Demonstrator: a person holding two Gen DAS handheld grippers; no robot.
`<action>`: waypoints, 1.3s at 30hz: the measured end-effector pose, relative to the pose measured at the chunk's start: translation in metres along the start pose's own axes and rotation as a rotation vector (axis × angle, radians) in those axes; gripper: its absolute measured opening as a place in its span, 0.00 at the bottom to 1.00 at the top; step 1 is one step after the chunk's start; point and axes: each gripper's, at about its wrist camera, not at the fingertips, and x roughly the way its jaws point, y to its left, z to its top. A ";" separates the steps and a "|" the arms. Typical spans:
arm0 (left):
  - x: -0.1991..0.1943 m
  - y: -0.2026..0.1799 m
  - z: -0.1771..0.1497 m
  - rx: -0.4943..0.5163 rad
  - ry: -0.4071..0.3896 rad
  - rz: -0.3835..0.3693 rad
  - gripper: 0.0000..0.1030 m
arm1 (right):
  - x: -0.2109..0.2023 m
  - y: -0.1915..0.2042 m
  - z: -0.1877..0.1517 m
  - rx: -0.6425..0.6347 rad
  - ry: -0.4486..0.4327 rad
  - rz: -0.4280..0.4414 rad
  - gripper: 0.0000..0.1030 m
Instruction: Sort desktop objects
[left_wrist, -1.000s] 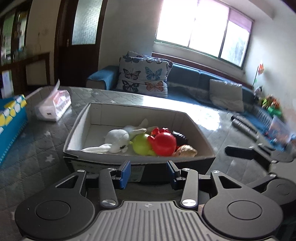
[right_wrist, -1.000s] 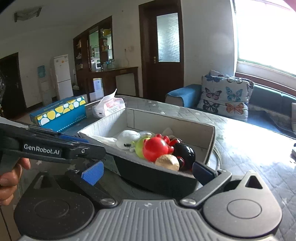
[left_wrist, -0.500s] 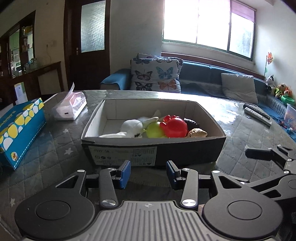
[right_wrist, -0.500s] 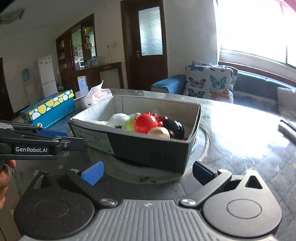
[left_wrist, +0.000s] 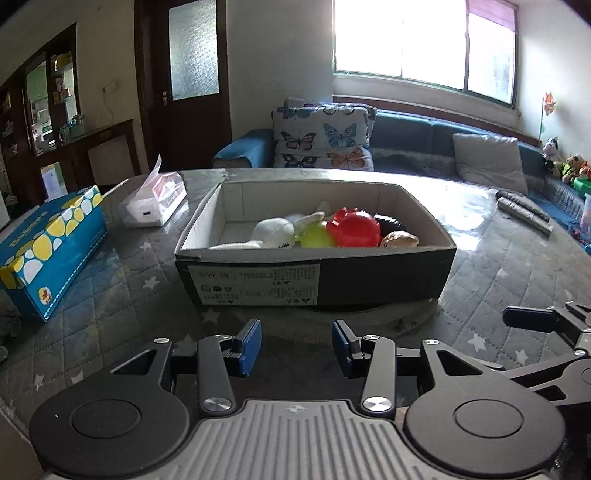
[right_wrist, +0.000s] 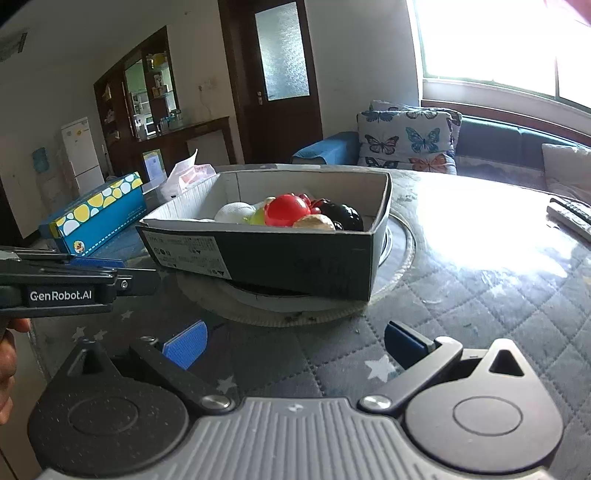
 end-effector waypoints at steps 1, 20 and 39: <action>0.001 0.000 -0.001 -0.003 0.005 0.004 0.44 | 0.000 0.000 -0.001 0.001 0.001 0.001 1.00; 0.005 0.001 -0.007 -0.023 0.033 0.014 0.44 | 0.007 0.008 -0.008 -0.004 0.028 0.003 1.00; 0.011 -0.001 0.007 -0.007 0.030 -0.021 0.44 | 0.017 0.005 -0.001 0.000 0.044 0.006 1.00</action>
